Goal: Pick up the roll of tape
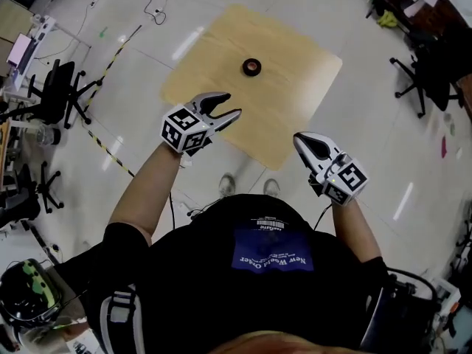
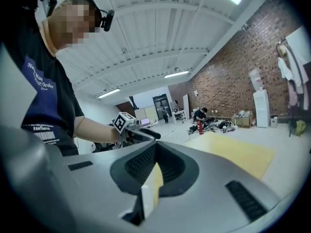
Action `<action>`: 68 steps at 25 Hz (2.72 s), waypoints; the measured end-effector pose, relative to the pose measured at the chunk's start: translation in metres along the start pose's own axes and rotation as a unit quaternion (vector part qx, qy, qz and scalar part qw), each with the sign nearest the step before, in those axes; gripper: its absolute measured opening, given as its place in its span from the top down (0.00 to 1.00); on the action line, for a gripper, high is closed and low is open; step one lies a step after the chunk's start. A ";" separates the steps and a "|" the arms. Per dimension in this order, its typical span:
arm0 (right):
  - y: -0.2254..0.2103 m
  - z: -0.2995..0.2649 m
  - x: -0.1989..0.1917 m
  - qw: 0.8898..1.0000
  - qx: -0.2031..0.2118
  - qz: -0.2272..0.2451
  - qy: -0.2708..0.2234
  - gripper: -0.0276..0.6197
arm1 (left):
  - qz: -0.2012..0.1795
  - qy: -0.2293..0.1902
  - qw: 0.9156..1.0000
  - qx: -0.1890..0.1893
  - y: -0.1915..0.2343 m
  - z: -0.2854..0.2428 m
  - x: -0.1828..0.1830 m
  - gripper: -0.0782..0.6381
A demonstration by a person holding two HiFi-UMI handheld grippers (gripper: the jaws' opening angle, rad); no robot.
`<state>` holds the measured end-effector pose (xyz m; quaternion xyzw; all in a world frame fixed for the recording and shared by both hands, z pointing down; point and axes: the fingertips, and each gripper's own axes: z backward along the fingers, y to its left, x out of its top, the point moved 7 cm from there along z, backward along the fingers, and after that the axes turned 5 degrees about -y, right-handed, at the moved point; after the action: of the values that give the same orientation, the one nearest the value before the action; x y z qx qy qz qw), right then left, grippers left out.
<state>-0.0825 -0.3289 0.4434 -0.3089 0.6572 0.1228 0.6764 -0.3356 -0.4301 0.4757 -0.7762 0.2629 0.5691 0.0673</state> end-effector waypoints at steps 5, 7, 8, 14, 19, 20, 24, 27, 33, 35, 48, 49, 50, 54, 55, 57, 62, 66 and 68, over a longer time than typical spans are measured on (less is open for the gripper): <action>-0.030 0.000 -0.016 1.000 -0.019 -0.013 -0.006 0.98 | -0.021 0.085 0.996 0.022 0.057 -0.058 -0.020 0.54; -0.044 0.000 -0.022 1.000 -0.027 -0.011 -0.006 0.98 | -0.027 0.113 0.993 0.033 0.080 -0.080 -0.028 0.54; -0.052 0.000 -0.026 0.999 -0.031 -0.011 -0.007 0.98 | -0.031 0.123 0.991 0.038 0.091 -0.091 -0.032 0.54; -0.094 -0.005 -0.052 0.999 -0.042 -0.014 0.002 0.98 | -0.066 0.175 0.982 0.028 0.133 -0.156 -0.056 0.54; -0.115 -0.012 -0.070 0.999 -0.048 -0.009 0.000 0.98 | -0.121 0.220 0.968 0.018 0.148 -0.192 -0.075 0.54; -0.117 -0.012 -0.072 0.999 -0.049 -0.007 -0.002 0.98 | -0.128 0.230 0.965 0.016 0.149 -0.197 -0.078 0.54; -0.112 -0.004 -0.079 0.999 -0.047 0.004 -0.003 0.98 | -0.157 0.273 0.949 0.006 0.144 -0.208 -0.096 0.54; -0.122 -0.010 -0.084 0.999 -0.044 0.005 -0.002 0.98 | -0.169 0.293 0.941 0.007 0.158 -0.220 -0.102 0.54; -0.134 -0.017 -0.094 0.999 -0.046 -0.014 0.005 0.98 | -0.175 0.321 0.931 -0.006 0.178 -0.242 -0.104 0.54; -0.144 -0.023 -0.099 0.999 -0.046 -0.020 0.007 0.98 | -0.170 0.331 0.928 -0.015 0.189 -0.253 -0.106 0.54; -0.140 -0.022 -0.099 0.999 -0.044 -0.021 0.010 0.98 | -0.094 0.288 0.953 0.006 0.196 -0.242 -0.102 0.70; -0.142 -0.024 -0.098 0.999 -0.043 -0.020 0.010 0.98 | -0.085 0.276 0.957 0.007 0.198 -0.239 -0.100 0.70; -0.143 -0.027 -0.095 0.999 -0.043 -0.019 0.011 0.98 | -0.080 0.266 0.961 0.006 0.198 -0.235 -0.096 0.70; -0.130 -0.029 -0.081 0.999 -0.037 -0.005 0.011 0.98 | -0.079 0.240 0.968 0.000 0.182 -0.212 -0.080 0.70; -0.126 -0.029 -0.077 0.999 -0.034 -0.001 0.011 0.98 | -0.077 0.231 0.970 -0.002 0.177 -0.206 -0.075 0.70; -0.123 -0.033 -0.070 0.999 -0.030 0.004 0.012 0.98 | -0.071 0.209 0.975 -0.004 0.173 -0.197 -0.063 0.70; -0.107 -0.034 -0.043 1.000 -0.021 0.016 0.016 0.98 | -0.047 0.141 0.989 -0.013 0.143 -0.162 -0.019 0.71; -0.088 -0.035 -0.013 1.000 -0.012 0.028 0.008 0.98 | -0.050 0.097 0.994 -0.031 0.102 -0.120 0.014 0.71; -0.077 -0.035 0.001 0.999 -0.007 0.037 0.008 0.98 | -0.050 0.073 0.995 -0.037 0.079 -0.097 0.030 0.71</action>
<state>-0.0665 -0.4096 0.4640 -0.2902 0.6729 0.1499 0.6637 -0.2850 -0.5465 0.4965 -0.8299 0.2065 0.5160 0.0477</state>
